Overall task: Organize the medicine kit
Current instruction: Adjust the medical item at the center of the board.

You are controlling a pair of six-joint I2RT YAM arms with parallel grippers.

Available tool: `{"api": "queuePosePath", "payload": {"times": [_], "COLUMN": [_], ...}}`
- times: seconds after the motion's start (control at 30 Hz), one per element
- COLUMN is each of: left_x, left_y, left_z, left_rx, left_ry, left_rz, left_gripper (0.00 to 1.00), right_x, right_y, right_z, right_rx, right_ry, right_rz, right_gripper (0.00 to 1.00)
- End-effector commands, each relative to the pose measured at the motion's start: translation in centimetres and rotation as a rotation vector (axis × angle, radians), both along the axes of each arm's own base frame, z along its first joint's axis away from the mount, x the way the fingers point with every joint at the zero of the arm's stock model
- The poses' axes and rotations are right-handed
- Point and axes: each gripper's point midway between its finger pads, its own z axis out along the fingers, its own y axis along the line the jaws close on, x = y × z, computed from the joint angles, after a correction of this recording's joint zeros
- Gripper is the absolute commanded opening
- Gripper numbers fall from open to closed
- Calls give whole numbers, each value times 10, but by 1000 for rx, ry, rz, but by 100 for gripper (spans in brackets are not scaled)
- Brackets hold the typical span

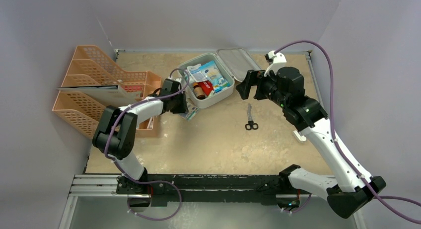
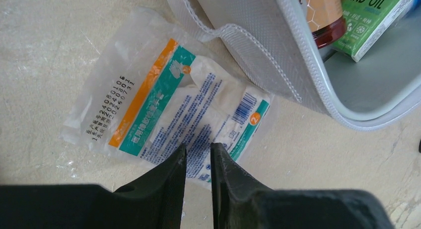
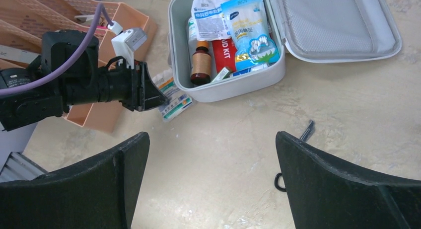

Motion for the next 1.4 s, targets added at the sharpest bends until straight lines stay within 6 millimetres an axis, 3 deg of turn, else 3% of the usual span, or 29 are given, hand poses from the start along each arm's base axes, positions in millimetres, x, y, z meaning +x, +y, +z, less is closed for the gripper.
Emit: {"api": "queuePosePath", "payload": {"times": [0.0,0.27,0.43,0.7,0.97,1.07,1.17,1.27,1.37], "left_x": [-1,-24,-38,-52,-73,-79,-77,-67,-57], "left_y": [-5,-11,-19,-34,-60,-77,-84,-73,-51], "left_z": [-1,-9,-6,0,-11,1,25,47,54], "left_rx": [-47,-59,-95,-110,-106,-171,-213,-142,-34], "left_ry": [1,51,69,63,89,77,33,-35,-79], "left_rz": [8,-5,-35,-78,-125,-148,-158,-157,-132], "left_gripper": [22,21,21,20,19,19,20,25,29], "right_x": [0,-3,-7,-25,-29,-30,-29,-30,-29], "right_y": [-2,-9,3,43,61,67,71,75,79], "right_z": [6,-11,-26,-76,-114,-122,-126,-128,-125], "right_rx": [28,27,70,228,272,272,275,275,277], "right_ry": [-15,56,77,310,407,421,432,433,419], "right_rz": [-20,-76,-22,97,116,128,128,135,151], "right_gripper": [99,99,98,82,69,66,63,63,62]}}
